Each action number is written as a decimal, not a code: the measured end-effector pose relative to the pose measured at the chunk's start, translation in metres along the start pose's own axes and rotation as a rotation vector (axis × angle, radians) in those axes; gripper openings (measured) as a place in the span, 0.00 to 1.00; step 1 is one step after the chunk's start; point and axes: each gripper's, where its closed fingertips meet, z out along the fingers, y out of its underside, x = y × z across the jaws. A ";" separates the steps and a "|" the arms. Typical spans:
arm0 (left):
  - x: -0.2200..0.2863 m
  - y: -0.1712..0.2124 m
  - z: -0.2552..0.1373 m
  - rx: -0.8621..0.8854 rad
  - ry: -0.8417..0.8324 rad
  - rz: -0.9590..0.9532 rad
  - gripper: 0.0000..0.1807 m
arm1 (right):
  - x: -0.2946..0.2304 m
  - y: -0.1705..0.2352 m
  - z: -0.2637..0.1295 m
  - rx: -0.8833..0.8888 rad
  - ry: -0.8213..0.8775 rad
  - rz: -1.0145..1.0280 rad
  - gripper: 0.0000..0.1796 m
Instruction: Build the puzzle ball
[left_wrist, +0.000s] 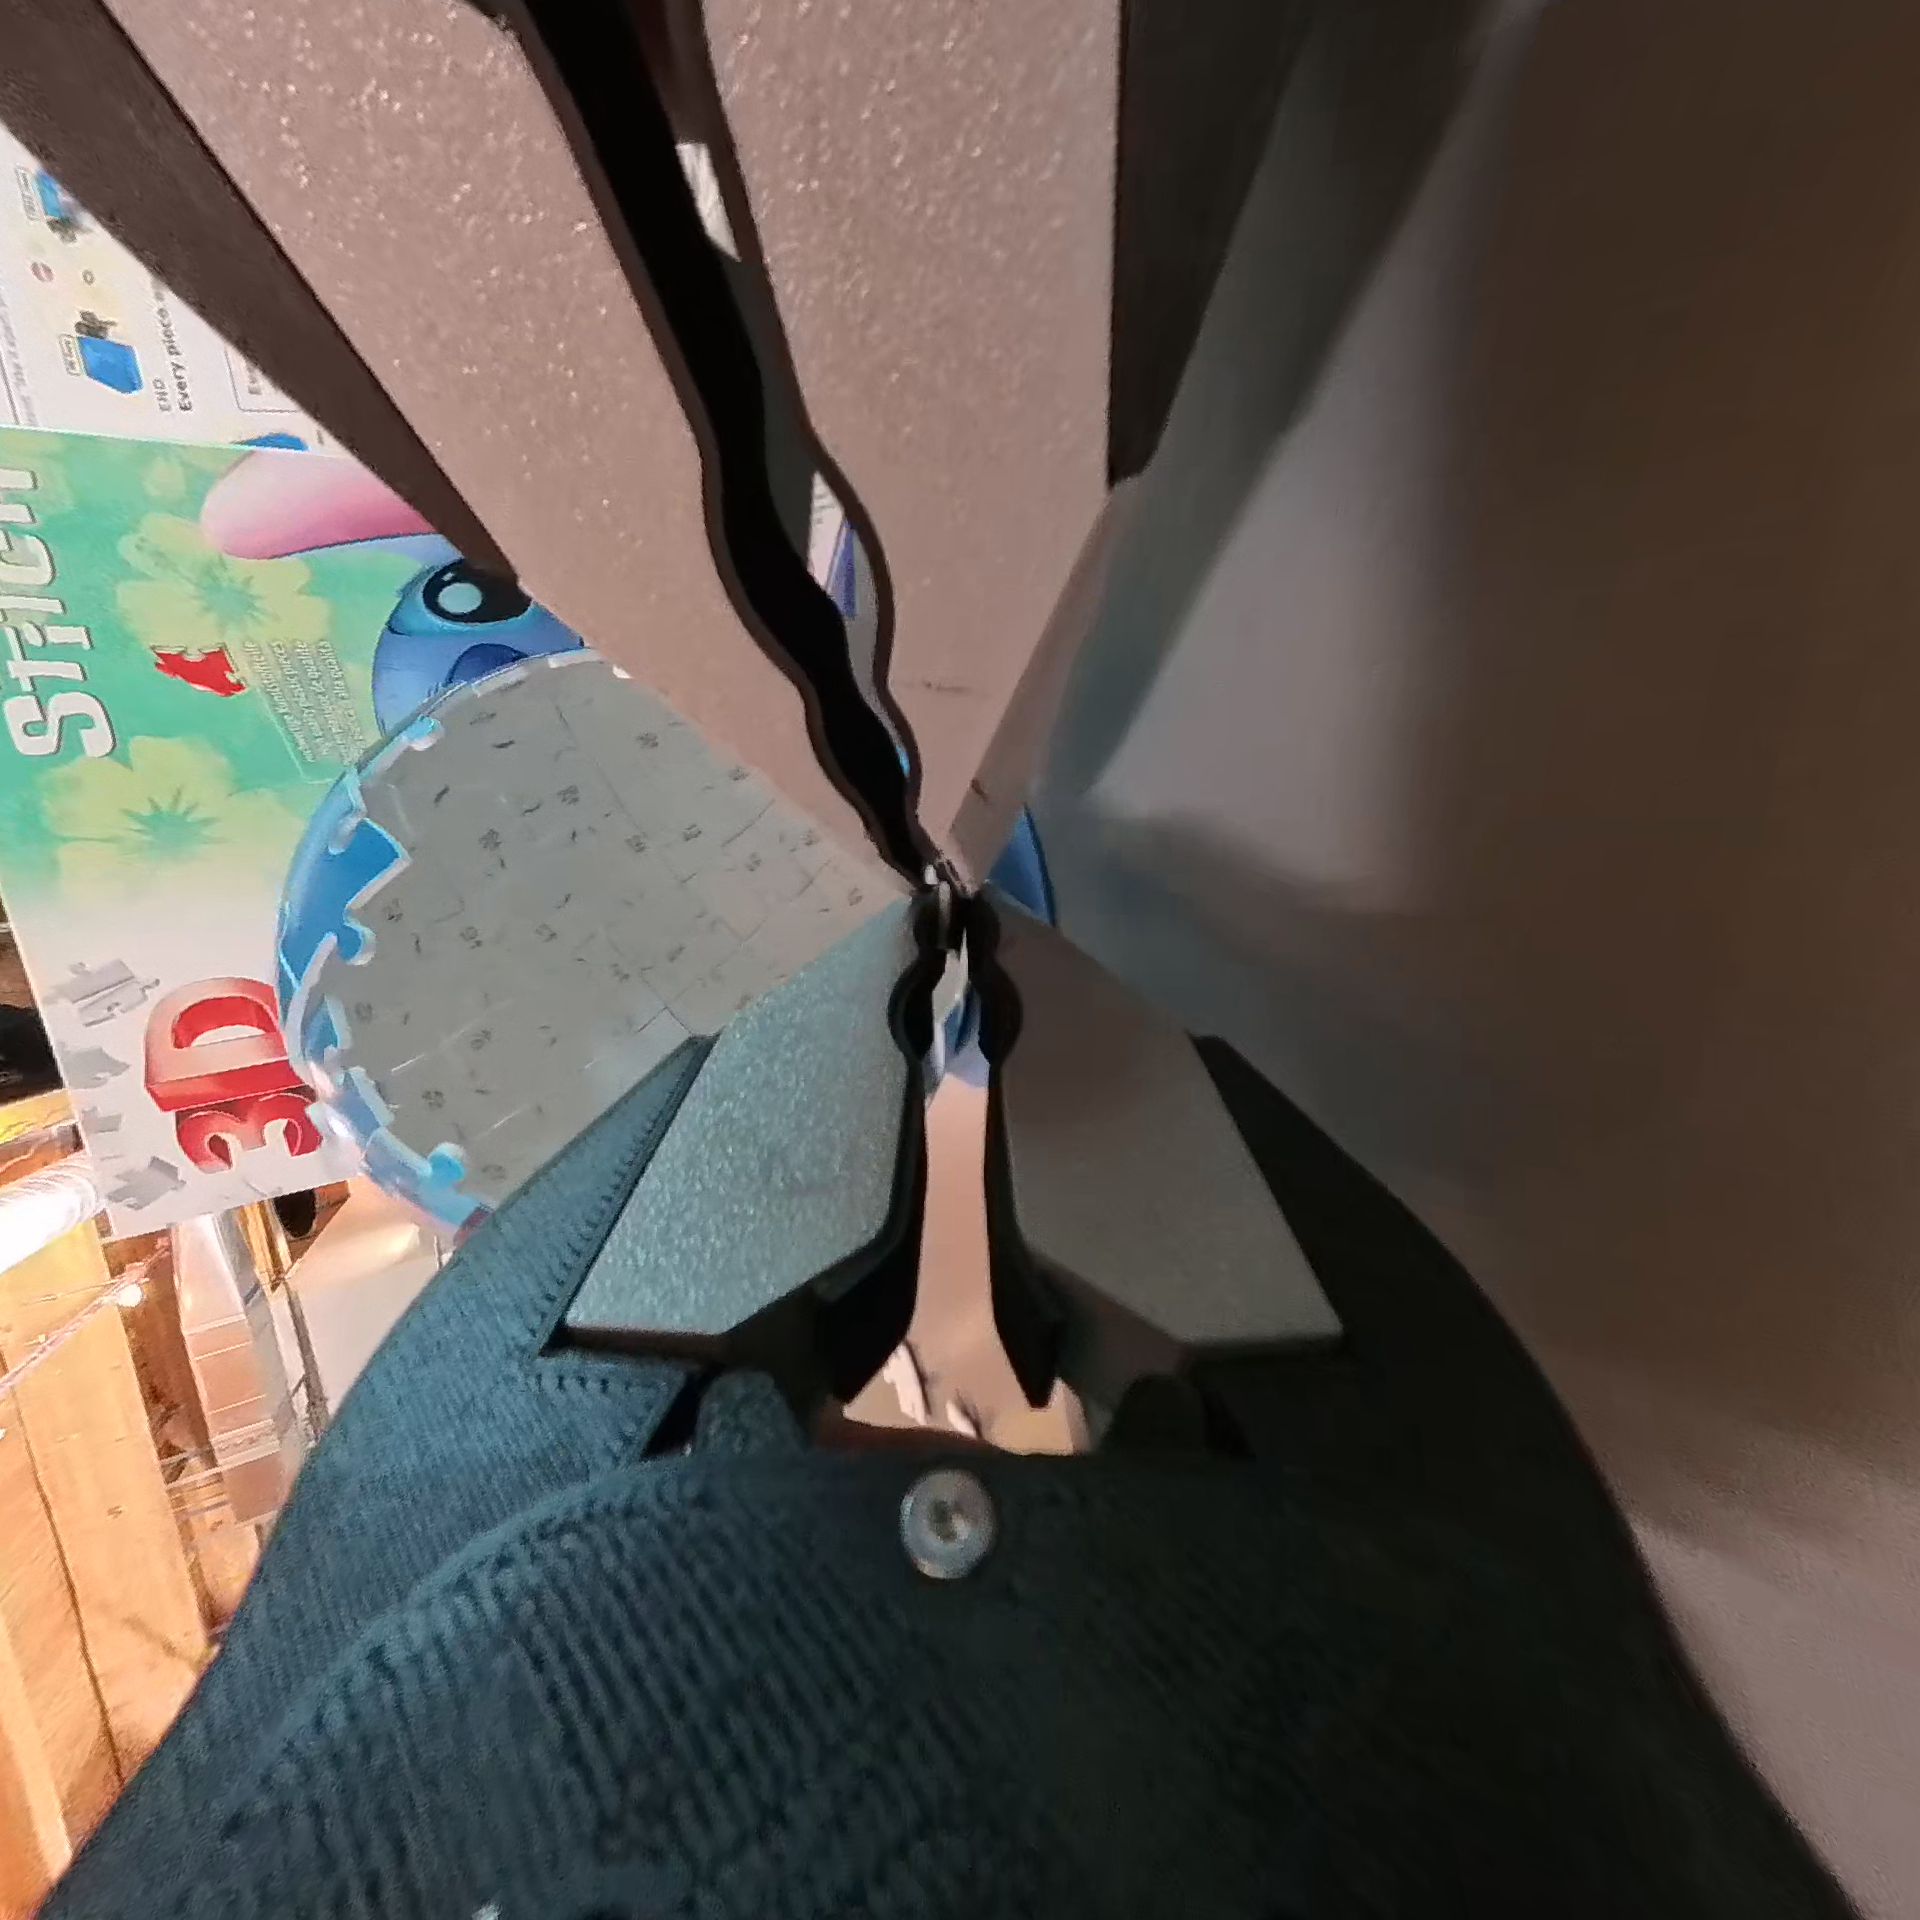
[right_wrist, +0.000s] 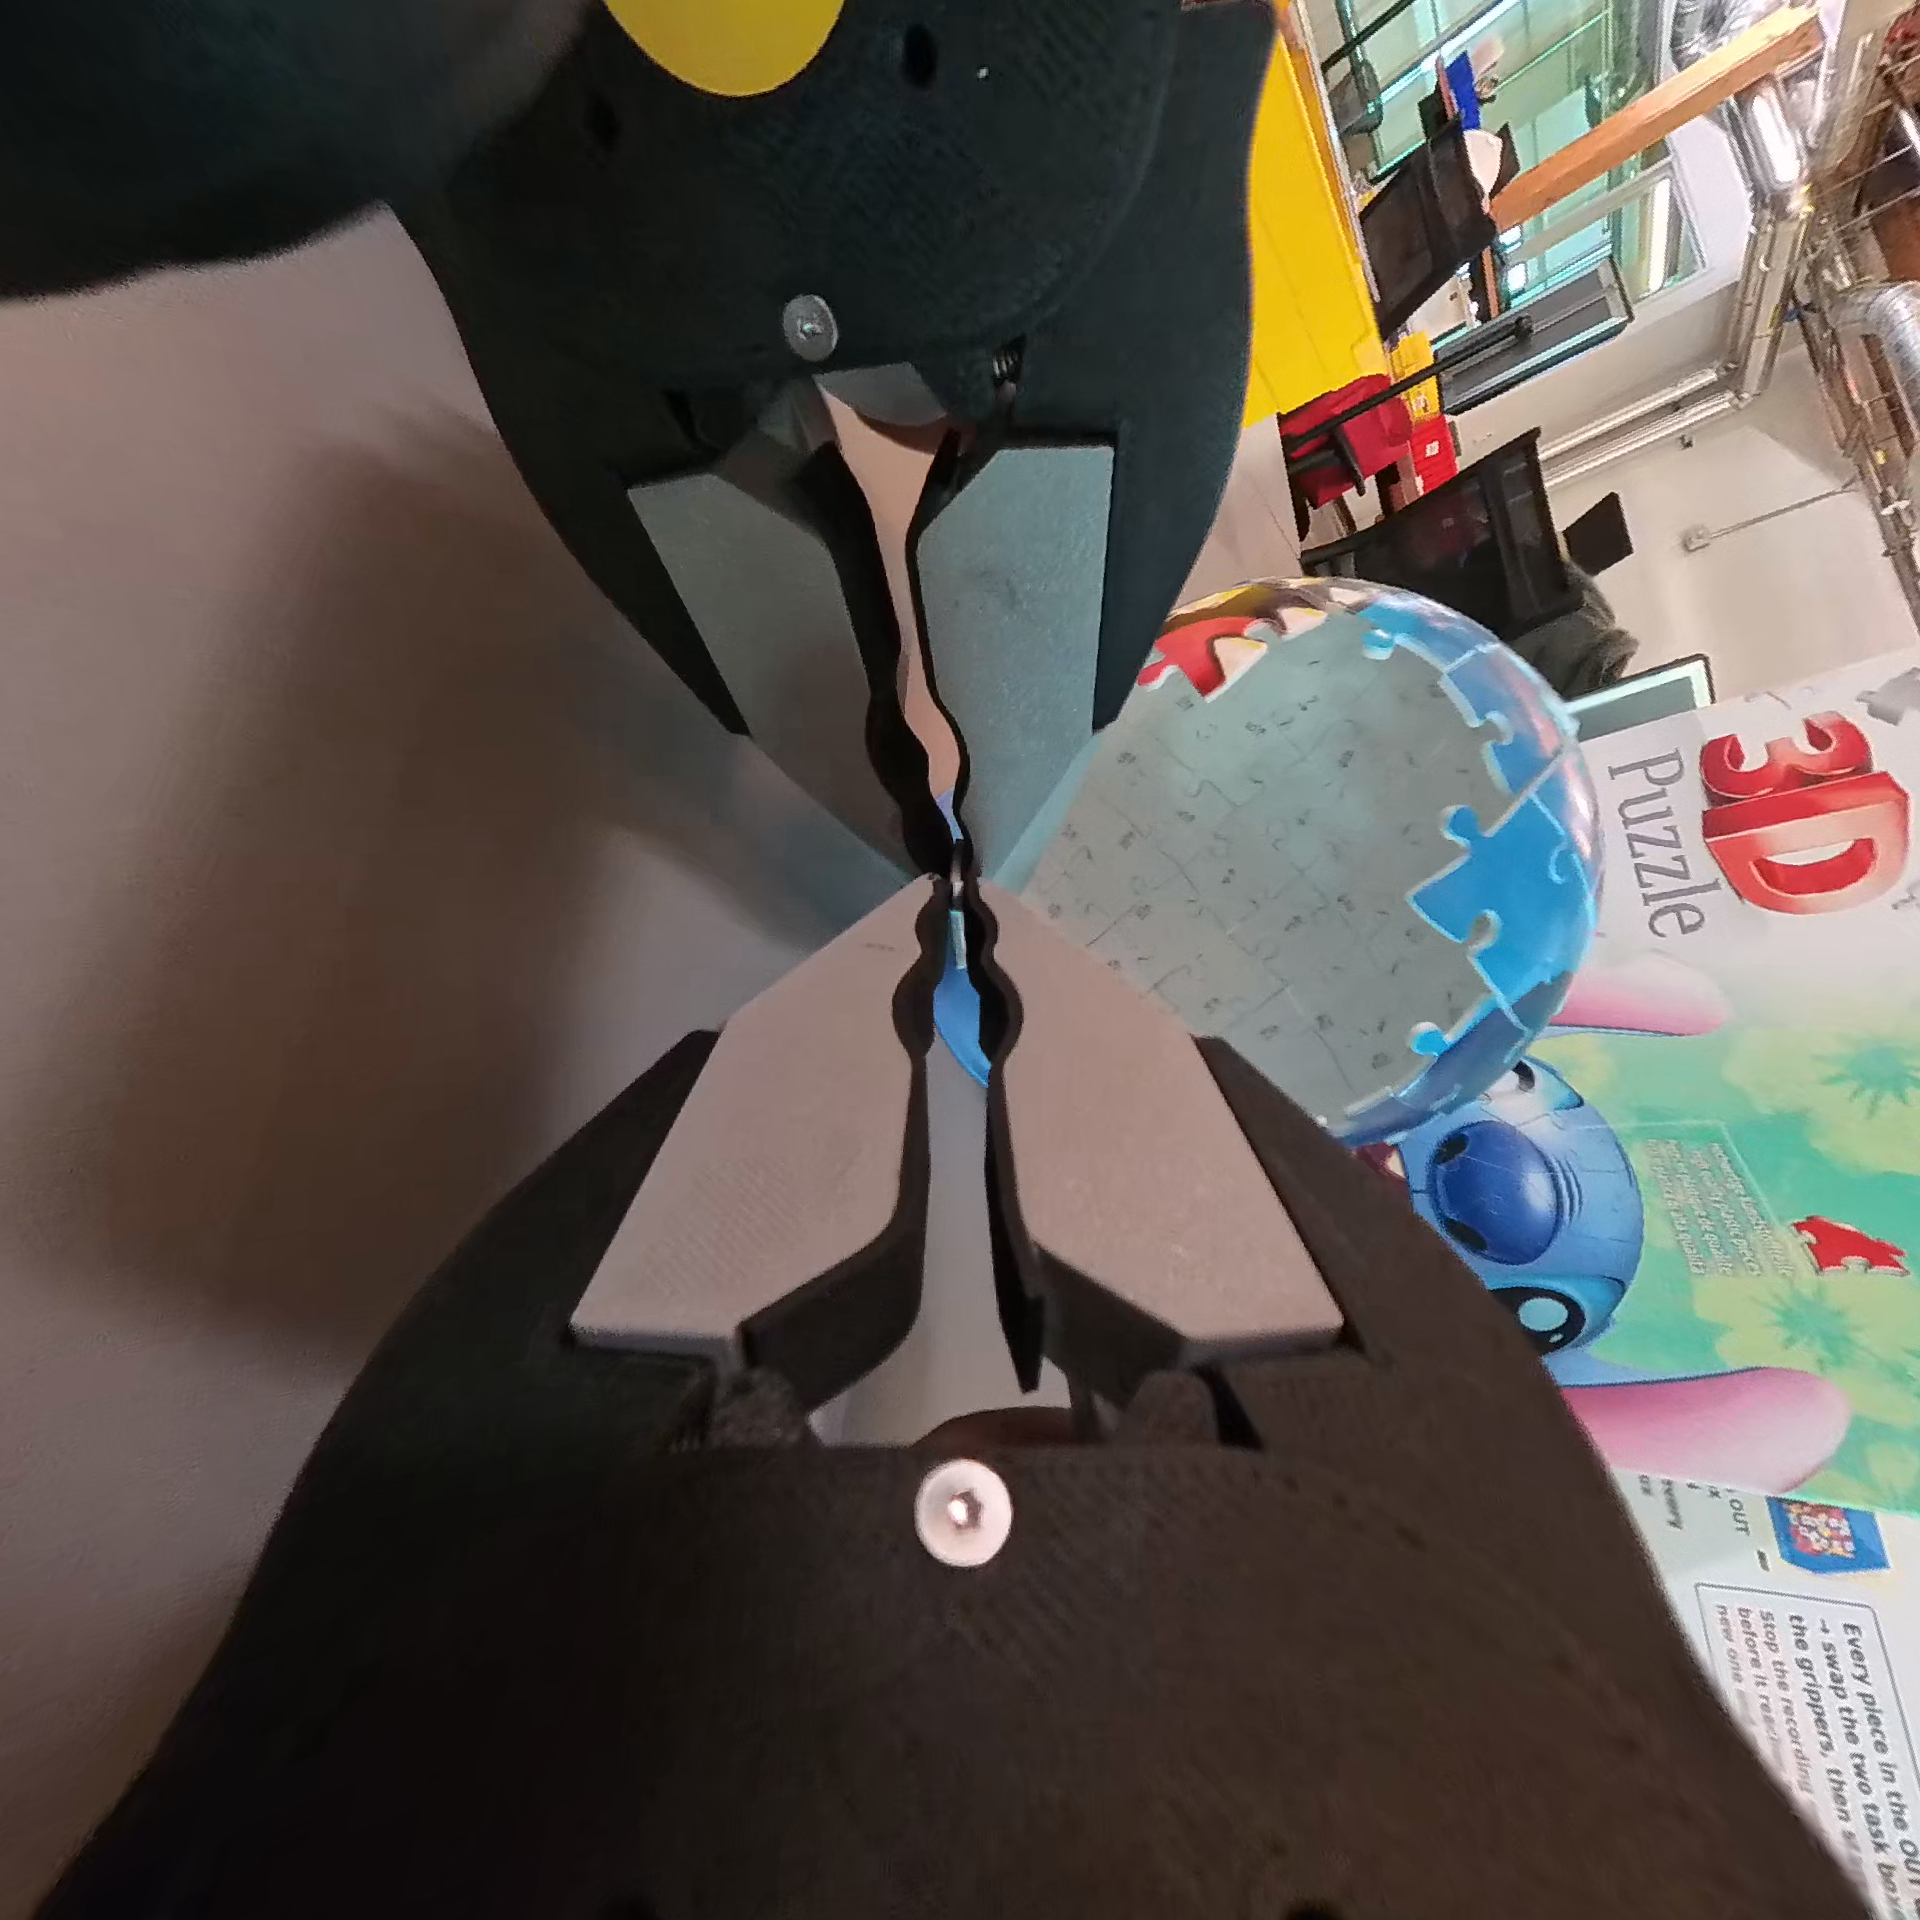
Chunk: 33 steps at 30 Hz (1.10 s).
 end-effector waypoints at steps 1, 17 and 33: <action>0.000 0.000 0.000 0.000 -0.001 0.002 0.00 | 0.000 0.000 0.000 -0.002 0.001 -0.005 0.00; -0.008 0.019 -0.014 0.014 -0.054 -0.051 0.18 | 0.016 -0.003 0.004 -0.162 0.088 -0.127 0.00; 0.024 0.014 -0.033 0.079 0.067 -0.004 0.12 | 0.017 0.017 0.023 -0.354 -0.030 -0.023 0.00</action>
